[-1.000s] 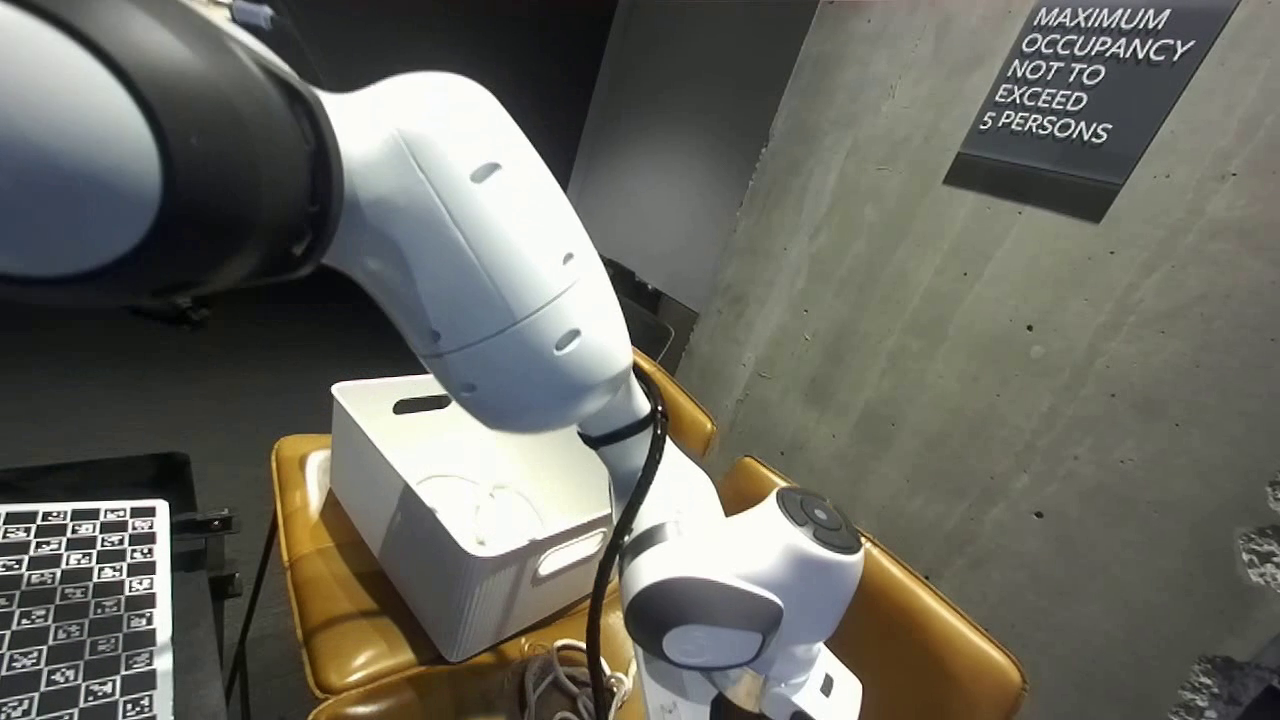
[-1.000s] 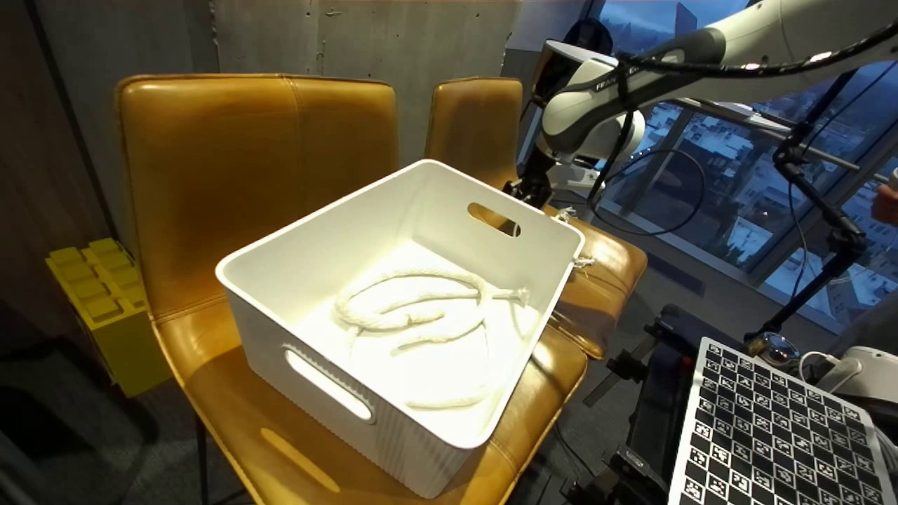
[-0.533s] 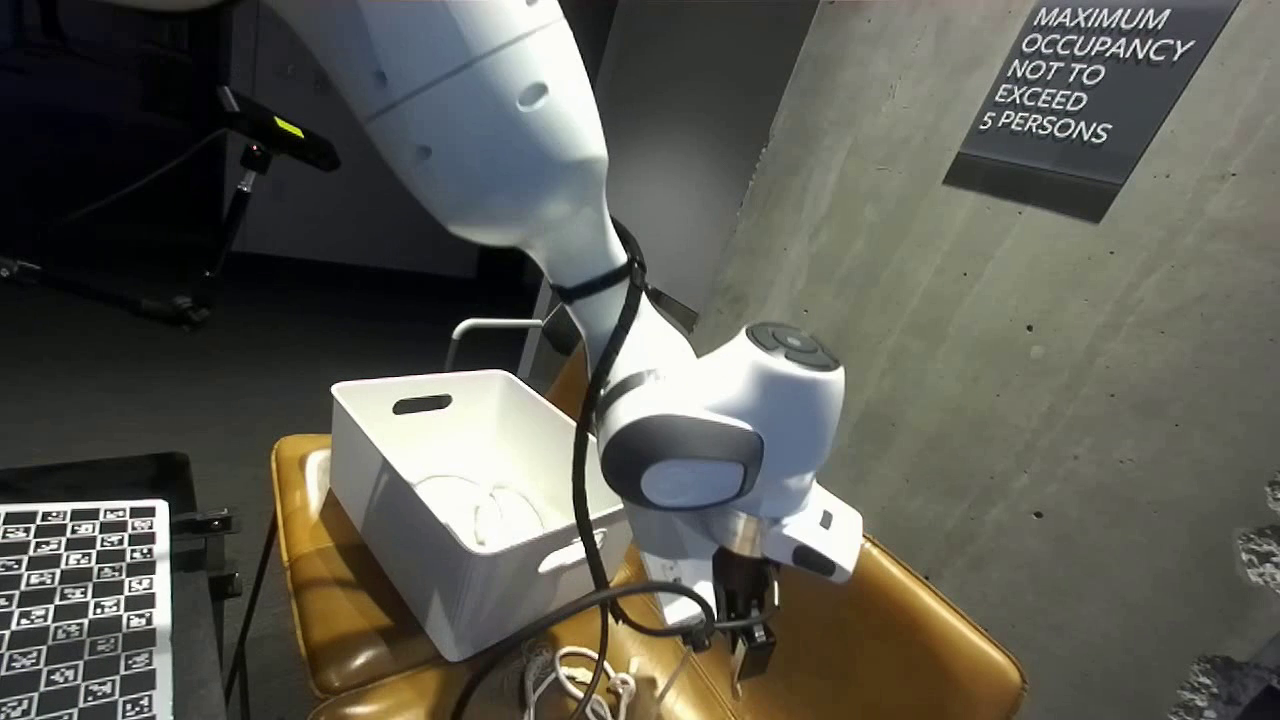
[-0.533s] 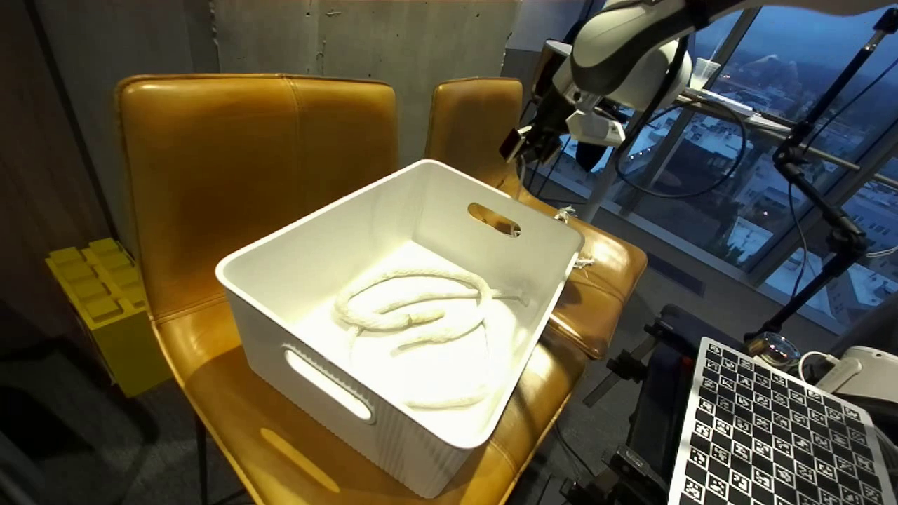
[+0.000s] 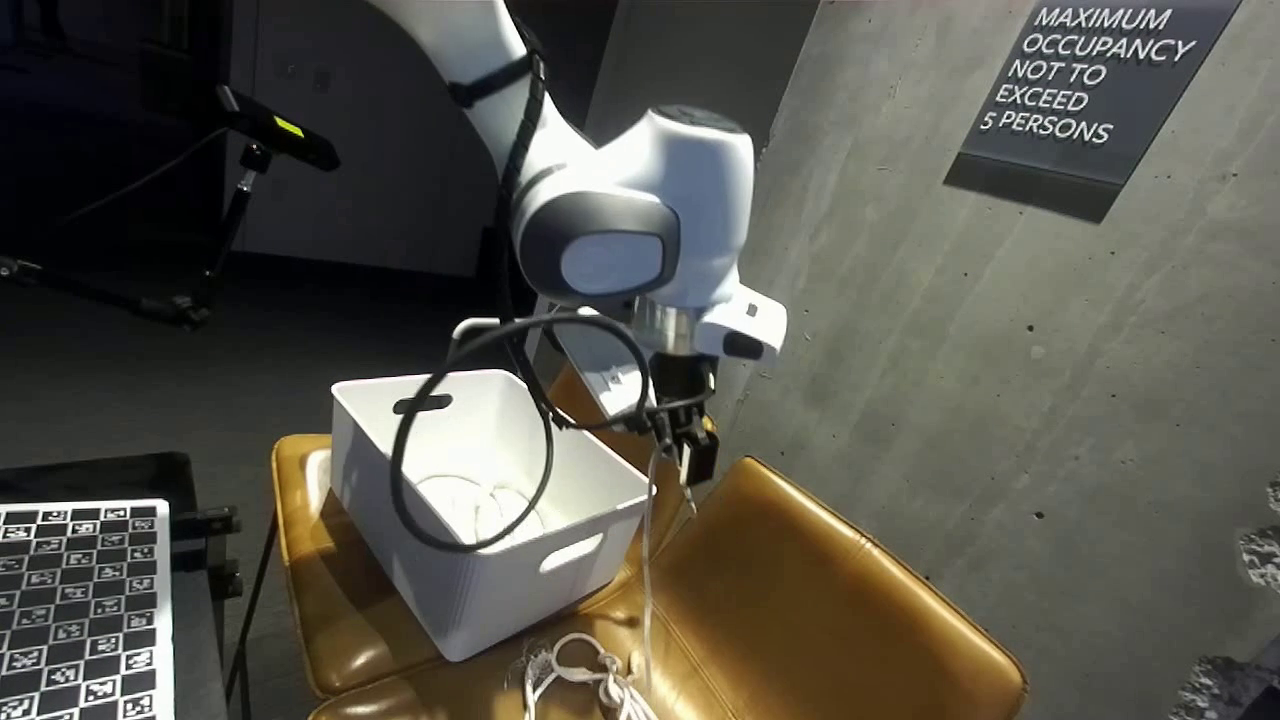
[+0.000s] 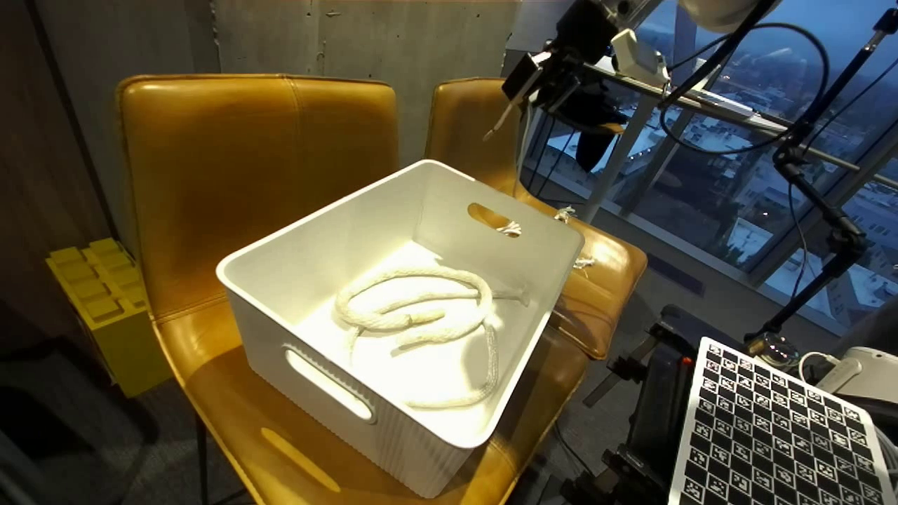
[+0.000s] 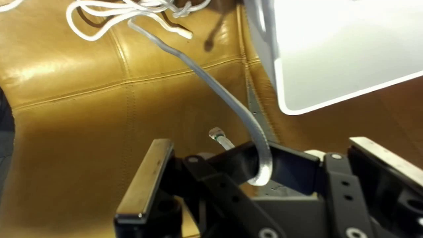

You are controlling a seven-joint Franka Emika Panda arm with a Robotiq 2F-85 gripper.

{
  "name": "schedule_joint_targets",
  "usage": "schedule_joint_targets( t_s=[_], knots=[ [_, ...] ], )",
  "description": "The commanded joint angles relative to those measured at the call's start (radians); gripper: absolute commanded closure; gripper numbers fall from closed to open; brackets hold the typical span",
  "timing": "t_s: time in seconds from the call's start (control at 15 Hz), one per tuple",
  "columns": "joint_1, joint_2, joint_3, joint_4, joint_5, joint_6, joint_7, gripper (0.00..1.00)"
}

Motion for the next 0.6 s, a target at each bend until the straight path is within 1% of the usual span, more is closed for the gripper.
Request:
schedule_joint_targets(
  t_s=[0.0, 0.27, 0.4, 0.53],
  knots=[
    [0.090, -0.190, 0.001, -0.146, -0.068, -0.021, 0.077, 1.00],
    [0.200, -0.339, 0.023, -0.211, -0.179, -0.076, 0.228, 1.00],
    [0.244, -0.407, 0.055, -0.228, -0.233, -0.128, 0.317, 1.00],
    [0.278, -0.473, 0.102, -0.236, -0.275, -0.193, 0.406, 1.00]
  ],
)
